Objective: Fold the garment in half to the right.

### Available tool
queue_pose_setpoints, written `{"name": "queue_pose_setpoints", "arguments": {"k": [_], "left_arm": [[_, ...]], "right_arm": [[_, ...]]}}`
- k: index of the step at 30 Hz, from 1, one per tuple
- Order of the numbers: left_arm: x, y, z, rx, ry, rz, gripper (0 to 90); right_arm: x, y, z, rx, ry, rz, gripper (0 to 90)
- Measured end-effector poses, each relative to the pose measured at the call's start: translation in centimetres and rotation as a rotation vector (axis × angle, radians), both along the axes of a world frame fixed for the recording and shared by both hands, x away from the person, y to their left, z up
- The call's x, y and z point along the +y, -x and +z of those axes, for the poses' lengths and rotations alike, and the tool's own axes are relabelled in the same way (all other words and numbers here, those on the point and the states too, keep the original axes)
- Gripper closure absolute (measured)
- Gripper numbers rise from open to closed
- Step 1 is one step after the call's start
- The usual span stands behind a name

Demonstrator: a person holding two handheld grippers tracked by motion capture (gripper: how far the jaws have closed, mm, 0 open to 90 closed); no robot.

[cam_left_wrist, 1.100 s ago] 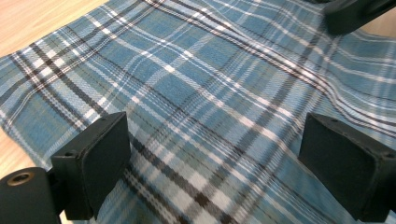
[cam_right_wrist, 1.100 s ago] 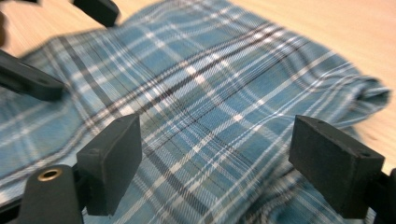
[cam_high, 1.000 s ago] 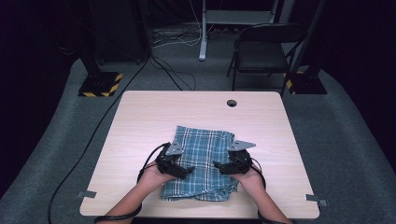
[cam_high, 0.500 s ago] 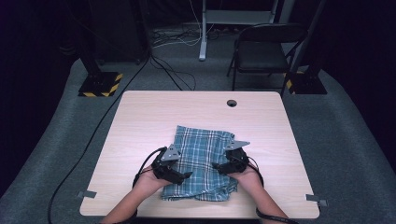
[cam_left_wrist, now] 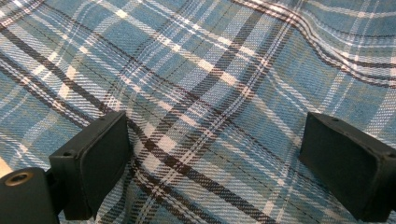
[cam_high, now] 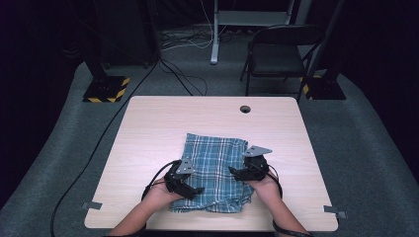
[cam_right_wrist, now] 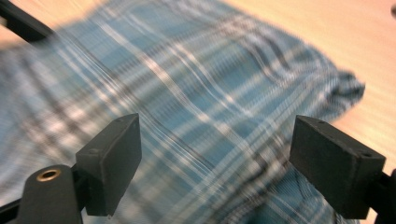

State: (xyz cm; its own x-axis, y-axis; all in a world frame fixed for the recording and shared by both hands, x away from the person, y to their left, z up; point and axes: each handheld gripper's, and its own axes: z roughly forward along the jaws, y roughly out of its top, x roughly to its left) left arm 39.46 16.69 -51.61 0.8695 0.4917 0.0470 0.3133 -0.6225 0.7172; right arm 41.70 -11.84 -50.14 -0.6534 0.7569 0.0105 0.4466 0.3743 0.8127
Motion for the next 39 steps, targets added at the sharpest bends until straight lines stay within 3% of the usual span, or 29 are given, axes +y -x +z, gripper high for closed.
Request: {"name": "queue_pose_setpoints", "arguments": {"k": [3, 5, 9, 13, 15, 18, 25, 31, 39], "left_arm": [[0.1, -0.1, 0.0, 0.005, 0.003, -0.003, 7.9], [0.1, -0.1, 0.0, 0.010, 0.007, -0.004, 7.9], [0.3, -0.3, 0.1, 0.024, 0.025, -0.015, 6.9], [0.7, -0.3, 0.1, 0.026, 0.044, -0.026, 6.7], [0.6, -0.2, 0.2, 0.016, 0.036, -0.030, 6.7], [0.5, -0.2, 0.3, 0.013, 0.032, -0.030, 6.6], [1.0, -0.4, 0.8, 0.015, 0.059, -0.024, 7.8], [1.8, -0.8, 1.5, 0.002, 0.102, 0.028, 8.3], [2.1, -1.9, 1.7, -0.027, 0.121, 0.124, 8.6]], "right_arm": [[0.6, 0.8, 0.7, -0.007, -0.034, 0.050, 15.4], [1.2, 1.2, 0.6, -0.004, -0.026, 0.091, 15.4], [2.8, 1.7, -0.3, 0.025, 0.019, 0.152, 15.5], [3.8, 1.7, -1.5, 0.038, 0.107, 0.188, 14.5], [3.8, 1.5, -2.1, 0.055, 0.130, 0.193, 14.0], [3.4, 1.2, -2.4, 0.080, 0.110, 0.183, 13.8], [3.1, 1.2, -2.6, 0.083, 0.126, 0.182, 13.8], [2.5, 1.4, -2.4, 0.075, 0.143, 0.196, 13.8], [2.4, 2.1, -1.9, 0.070, 0.173, 0.200, 13.8]]}}
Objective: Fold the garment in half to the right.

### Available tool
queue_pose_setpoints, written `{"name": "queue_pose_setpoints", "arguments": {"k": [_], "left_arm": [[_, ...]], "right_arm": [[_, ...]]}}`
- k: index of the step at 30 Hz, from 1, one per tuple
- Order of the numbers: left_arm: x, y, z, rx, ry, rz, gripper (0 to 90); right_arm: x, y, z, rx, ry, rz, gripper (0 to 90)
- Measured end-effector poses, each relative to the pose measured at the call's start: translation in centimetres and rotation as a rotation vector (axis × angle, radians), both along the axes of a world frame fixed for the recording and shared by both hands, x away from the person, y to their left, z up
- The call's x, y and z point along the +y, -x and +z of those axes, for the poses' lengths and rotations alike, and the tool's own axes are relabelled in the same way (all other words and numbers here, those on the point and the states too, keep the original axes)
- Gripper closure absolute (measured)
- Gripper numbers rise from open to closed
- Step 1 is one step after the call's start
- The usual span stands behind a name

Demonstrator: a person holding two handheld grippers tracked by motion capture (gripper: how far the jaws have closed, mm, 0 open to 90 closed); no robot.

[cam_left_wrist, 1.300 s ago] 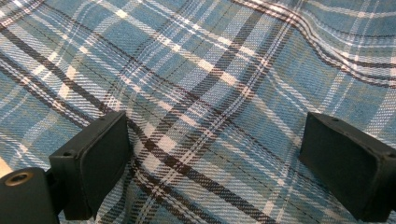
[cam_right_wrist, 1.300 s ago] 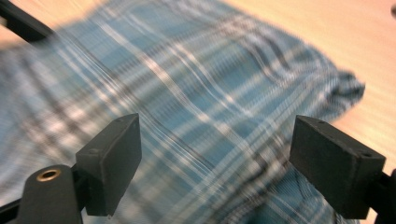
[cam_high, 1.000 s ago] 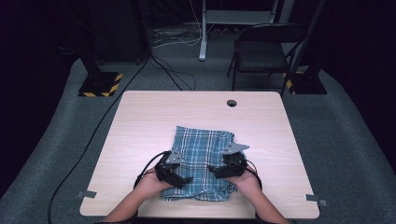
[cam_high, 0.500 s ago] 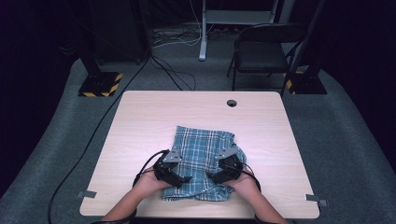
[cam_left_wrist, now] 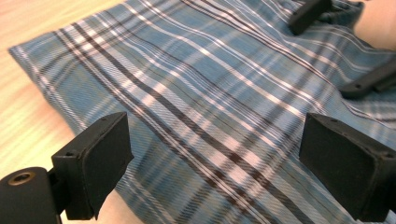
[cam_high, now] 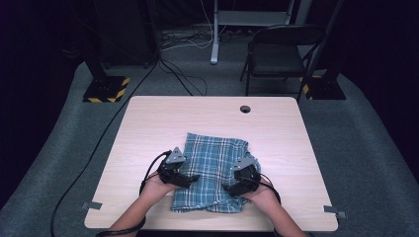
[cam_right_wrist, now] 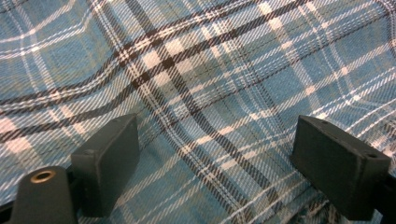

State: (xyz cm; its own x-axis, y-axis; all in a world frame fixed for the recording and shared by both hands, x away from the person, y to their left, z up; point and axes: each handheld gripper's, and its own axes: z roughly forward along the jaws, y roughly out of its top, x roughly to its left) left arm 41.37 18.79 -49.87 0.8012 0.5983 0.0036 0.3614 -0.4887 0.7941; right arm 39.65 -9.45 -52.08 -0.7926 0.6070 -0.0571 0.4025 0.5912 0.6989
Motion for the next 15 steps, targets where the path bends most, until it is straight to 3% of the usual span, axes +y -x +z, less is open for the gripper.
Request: {"name": "queue_pose_setpoints", "arguments": {"k": [6, 15], "left_arm": [[-0.2, -0.6, -0.5, 0.018, -0.008, 0.007, 7.7], [0.5, -0.8, -0.1, 0.017, 0.013, 0.014, 7.6]], "right_arm": [[-0.2, 0.6, 0.5, -0.023, -0.013, 0.006, 14.8], [-1.4, 0.6, 1.4, -0.033, -0.098, -0.035, 14.3]]}}
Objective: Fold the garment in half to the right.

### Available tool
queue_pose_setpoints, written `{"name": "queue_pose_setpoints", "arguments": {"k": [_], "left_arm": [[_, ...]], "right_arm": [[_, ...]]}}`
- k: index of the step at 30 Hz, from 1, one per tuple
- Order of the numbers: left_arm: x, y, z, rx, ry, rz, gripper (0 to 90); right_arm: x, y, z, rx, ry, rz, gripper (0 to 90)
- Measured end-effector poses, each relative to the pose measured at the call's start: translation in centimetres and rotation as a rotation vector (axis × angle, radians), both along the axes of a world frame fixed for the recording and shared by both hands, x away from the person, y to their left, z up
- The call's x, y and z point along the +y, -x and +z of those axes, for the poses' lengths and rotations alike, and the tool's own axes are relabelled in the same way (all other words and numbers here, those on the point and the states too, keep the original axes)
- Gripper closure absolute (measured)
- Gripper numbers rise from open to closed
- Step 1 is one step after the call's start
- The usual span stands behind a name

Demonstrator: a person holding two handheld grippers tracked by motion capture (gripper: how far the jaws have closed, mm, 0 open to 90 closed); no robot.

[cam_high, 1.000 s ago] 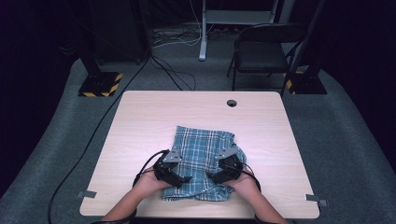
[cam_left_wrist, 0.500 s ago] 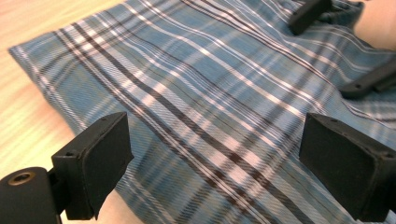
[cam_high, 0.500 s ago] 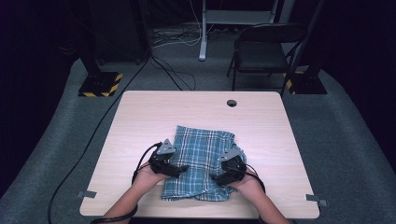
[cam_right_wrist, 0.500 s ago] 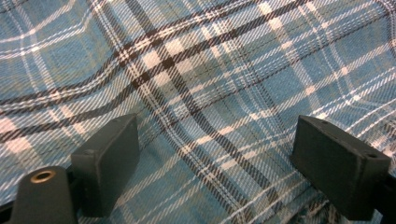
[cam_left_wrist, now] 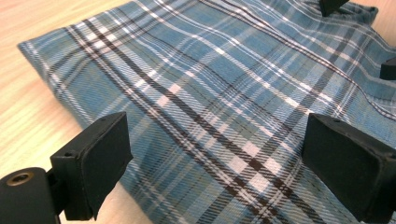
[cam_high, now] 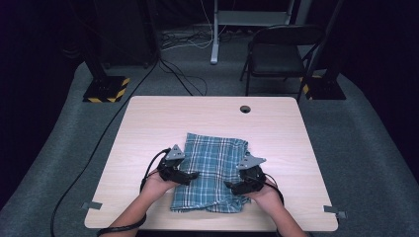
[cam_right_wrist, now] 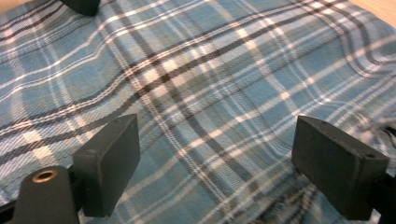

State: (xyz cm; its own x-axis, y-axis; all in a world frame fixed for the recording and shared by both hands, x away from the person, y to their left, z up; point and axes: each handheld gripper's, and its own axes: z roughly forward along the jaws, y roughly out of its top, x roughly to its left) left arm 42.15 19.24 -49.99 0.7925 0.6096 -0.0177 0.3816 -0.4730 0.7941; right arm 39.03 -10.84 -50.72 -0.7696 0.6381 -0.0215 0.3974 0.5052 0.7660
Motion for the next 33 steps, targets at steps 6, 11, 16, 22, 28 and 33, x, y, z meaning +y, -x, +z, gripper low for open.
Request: {"name": "queue_pose_setpoints", "arguments": {"k": [6, 11, 16, 22, 28, 33], "left_arm": [[1.0, -0.2, 0.5, -0.016, 0.036, 0.031, 7.7], [2.5, -0.7, 0.7, -0.019, 0.065, 0.087, 7.3], [3.9, -1.3, 0.3, -0.011, 0.064, 0.142, 7.5], [4.9, -1.8, -0.1, 0.001, 0.058, 0.177, 7.5], [5.9, -2.2, -0.4, 0.013, 0.057, 0.216, 7.6], [6.7, -2.6, -0.7, 0.029, 0.063, 0.245, 7.6]], "right_arm": [[-1.1, -0.4, 0.3, 0.002, -0.044, -0.041, 13.3], [-2.7, -0.8, 0.9, -0.011, -0.125, -0.115, 10.3], [-4.4, -1.3, 1.0, -0.009, -0.172, -0.199, 9.6], [-5.7, -1.7, 0.8, -0.016, -0.158, -0.256, 9.0], [-6.4, -2.0, 0.6, -0.009, -0.143, -0.284, 8.9], [-7.1, -2.2, 0.3, 0.001, -0.138, -0.312, 8.9]]}}
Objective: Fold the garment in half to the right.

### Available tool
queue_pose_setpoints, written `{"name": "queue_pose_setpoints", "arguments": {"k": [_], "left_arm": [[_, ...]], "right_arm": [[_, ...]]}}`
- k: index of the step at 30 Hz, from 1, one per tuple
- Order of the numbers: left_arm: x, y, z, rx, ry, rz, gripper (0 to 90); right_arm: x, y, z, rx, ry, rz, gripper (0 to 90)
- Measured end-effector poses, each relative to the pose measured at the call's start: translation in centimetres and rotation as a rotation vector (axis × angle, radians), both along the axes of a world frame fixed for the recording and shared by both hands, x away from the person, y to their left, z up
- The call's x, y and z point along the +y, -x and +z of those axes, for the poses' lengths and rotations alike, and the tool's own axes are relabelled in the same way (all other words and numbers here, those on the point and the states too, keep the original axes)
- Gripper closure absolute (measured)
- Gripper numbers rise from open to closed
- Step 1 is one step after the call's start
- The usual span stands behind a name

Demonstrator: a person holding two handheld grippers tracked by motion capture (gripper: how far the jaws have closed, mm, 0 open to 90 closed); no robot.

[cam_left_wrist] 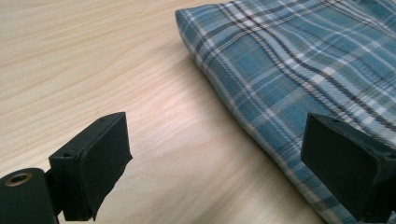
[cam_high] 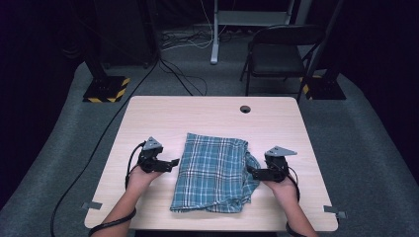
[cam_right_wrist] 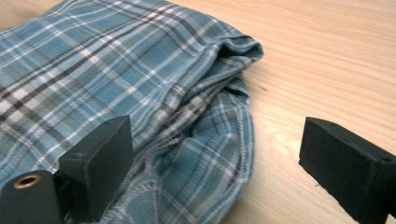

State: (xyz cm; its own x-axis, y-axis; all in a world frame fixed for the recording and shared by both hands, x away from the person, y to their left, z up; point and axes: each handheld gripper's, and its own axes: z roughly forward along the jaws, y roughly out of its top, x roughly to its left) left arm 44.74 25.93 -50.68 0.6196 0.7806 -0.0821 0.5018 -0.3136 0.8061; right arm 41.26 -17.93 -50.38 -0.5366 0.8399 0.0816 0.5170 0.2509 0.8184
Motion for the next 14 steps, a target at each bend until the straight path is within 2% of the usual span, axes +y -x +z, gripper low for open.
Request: {"name": "queue_pose_setpoints", "arguments": {"k": [11, 14], "left_arm": [[1.1, -0.5, -0.4, 0.017, 0.008, 0.047, 7.7], [1.1, -0.4, -0.3, 0.008, 0.007, 0.061, 7.6]], "right_arm": [[-0.8, -0.3, -0.3, 0.010, -0.006, -0.032, 9.0], [-0.8, -0.2, -0.2, 0.004, -0.010, -0.035, 9.0]]}}
